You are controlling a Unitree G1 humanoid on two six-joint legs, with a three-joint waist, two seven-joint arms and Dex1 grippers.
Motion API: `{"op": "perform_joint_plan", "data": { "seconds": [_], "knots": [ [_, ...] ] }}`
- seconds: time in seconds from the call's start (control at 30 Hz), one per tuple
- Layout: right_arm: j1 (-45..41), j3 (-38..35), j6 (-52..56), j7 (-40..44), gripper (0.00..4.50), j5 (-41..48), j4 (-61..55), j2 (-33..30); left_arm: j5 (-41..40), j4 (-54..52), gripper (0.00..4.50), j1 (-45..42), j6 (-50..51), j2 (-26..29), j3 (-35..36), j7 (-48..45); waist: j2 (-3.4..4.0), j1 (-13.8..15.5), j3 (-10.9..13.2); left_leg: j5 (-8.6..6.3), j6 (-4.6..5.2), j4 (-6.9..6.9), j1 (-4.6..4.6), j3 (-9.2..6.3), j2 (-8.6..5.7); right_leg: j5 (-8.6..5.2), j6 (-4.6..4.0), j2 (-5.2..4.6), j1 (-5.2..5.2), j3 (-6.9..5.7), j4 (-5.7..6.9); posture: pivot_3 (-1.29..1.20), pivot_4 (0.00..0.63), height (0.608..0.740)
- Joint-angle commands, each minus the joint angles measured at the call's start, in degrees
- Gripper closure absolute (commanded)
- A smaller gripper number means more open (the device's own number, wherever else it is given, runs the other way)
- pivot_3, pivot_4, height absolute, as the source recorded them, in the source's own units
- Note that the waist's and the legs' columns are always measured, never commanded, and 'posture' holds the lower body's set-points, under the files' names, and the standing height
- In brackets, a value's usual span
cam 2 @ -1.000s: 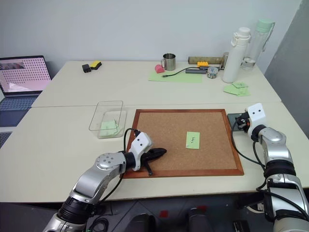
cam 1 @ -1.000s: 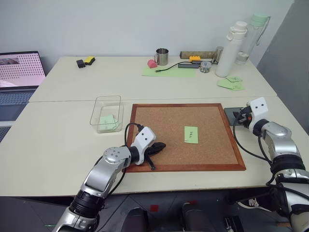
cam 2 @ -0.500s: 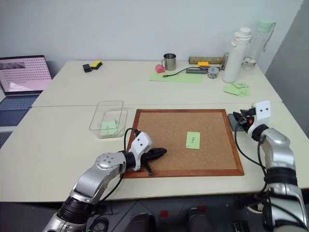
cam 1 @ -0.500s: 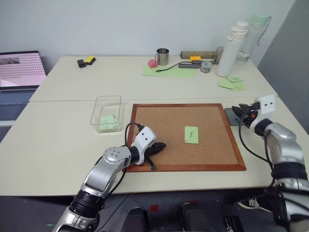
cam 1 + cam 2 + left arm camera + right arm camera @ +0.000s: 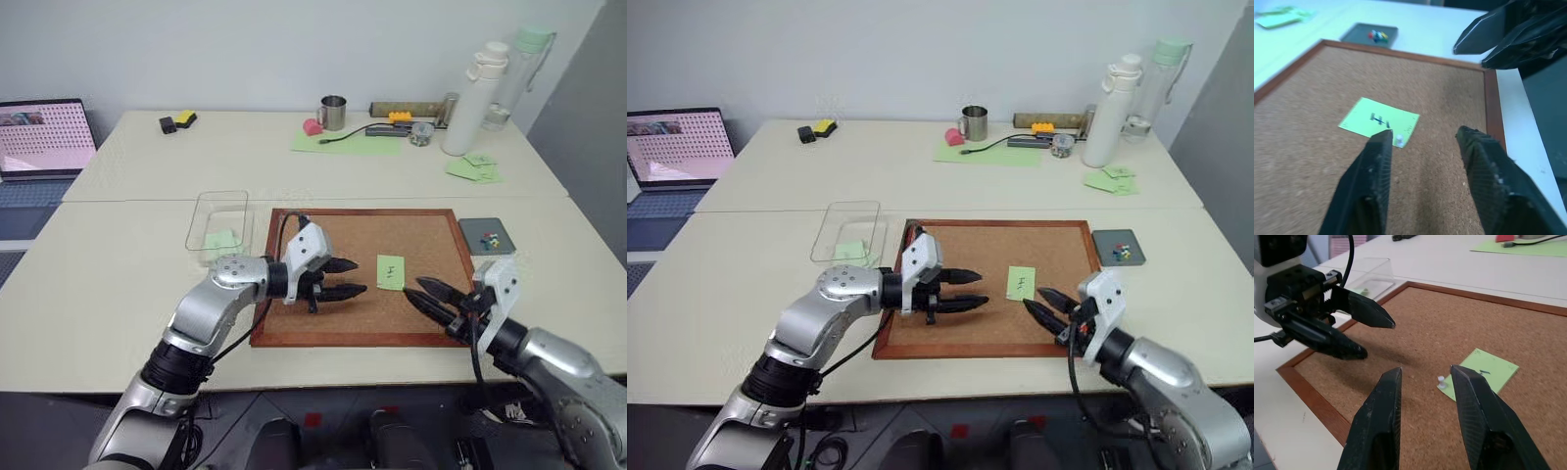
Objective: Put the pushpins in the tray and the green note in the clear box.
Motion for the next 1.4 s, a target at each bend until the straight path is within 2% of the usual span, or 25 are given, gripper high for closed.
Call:
{"op": "perform_joint_plan", "data": {
  "seconds": [0.03, 0.07, 0.2, 0.37, 0.47, 0.77, 1.03, 1.4],
  "knots": [
    [0.8, 1.1, -1.1, -3.1, 2.88, -2.9, -2.9, 0.6, 1.3, 1.9, 1.09, -1.6, -3.5, -1.9, 1.0, 1.5, -0.03, 0.0, 0.0, 0.0, 0.0, 0.0, 0.0, -0.01, 0.01, 0.0, 0.0, 0.0, 0.0, -0.02, 0.0, 0.0, 0.15, 0.74],
    [0.4, 1.3, -1.5, -3.2, 2.88, -3.6, -2.2, 0.6, 0.5, 1.4, 0.93, -1.6, -2.9, -1.7, 1.7, 1.0, -0.05, 0.0, 0.0, 0.0, 0.0, 0.0, 0.0, -0.02, 0.01, 0.0, 0.0, 0.0, 0.0, -0.03, 0.01, 0.0, 0.15, 0.74],
    [-3.0, 2.5, -2.0, -2.8, 2.88, -4.7, 1.5, 1.2, -1.6, -1.3, 0.93, 0.5, -1.7, 0.7, 4.9, 0.1, -0.15, -0.1, 0.1, 0.0, 0.0, 0.0, 0.0, 0.0, 0.02, 0.0, 0.0, 0.01, -0.01, -0.01, 0.01, 0.0, 0.15, 0.74],
    [-9.3, 7.4, -4.1, -0.9, 2.88, -8.3, 9.3, 2.1, 0.0, -1.7, 0.93, 7.0, -3.5, 3.0, 7.5, 2.8, -0.17, -0.2, 0.1, 0.0, 0.0, -0.03, 0.03, 0.0, 0.06, 0.0, 0.0, 0.02, -0.01, -0.02, 0.02, 0.0, 0.15, 0.74],
    [-12.9, 9.9, -5.8, 0.5, 2.88, -10.2, 14.4, 3.1, -1.2, -2.6, 1.34, 9.6, -3.5, 0.9, 8.9, 5.4, -0.29, 0.2, 0.2, 0.0, 0.0, -0.03, 0.01, -0.02, 0.06, -0.01, -0.02, 0.01, -0.02, -0.04, 0.02, 0.0, 0.15, 0.74],
    [-19.3, 13.1, -9.1, 3.2, 2.88, -14.8, 26.5, 4.9, 1.2, -2.0, 3.08, 12.9, -4.8, -4.6, 7.9, 11.6, -0.46, 0.3, 0.3, 0.0, 0.0, 0.03, -0.12, -0.01, -0.01, 0.03, 0.04, -0.12, -0.06, -0.1, 0.02, 0.0, 0.15, 0.74],
    [-20.5, 14.2, -10.5, 4.1, 2.88, -17.5, 31.4, 6.2, 4.5, 1.5, 4.48, 13.4, -5.2, -5.5, 5.8, 13.4, -0.46, 0.2, 0.3, 0.0, 0.0, 0.02, -0.07, -0.07, 0.03, 0.03, 0.02, 0.0, -0.06, -0.12, 0.12, 0.0, 0.15, 0.74],
    [-20.2, 15.6, -12.8, 4.6, 2.88, -20.3, 35.3, 9.2, 6.4, 2.7, 4.49, 12.5, -2.2, -5.1, 3.5, 12.9, -0.39, 0.2, 0.0, 0.0, 0.0, 0.03, 0.12, -0.04, 0.02, 0.03, 0.03, -0.01, 0.1, -0.08, 0.14, 0.0, 0.15, 0.74]
  ]
}}
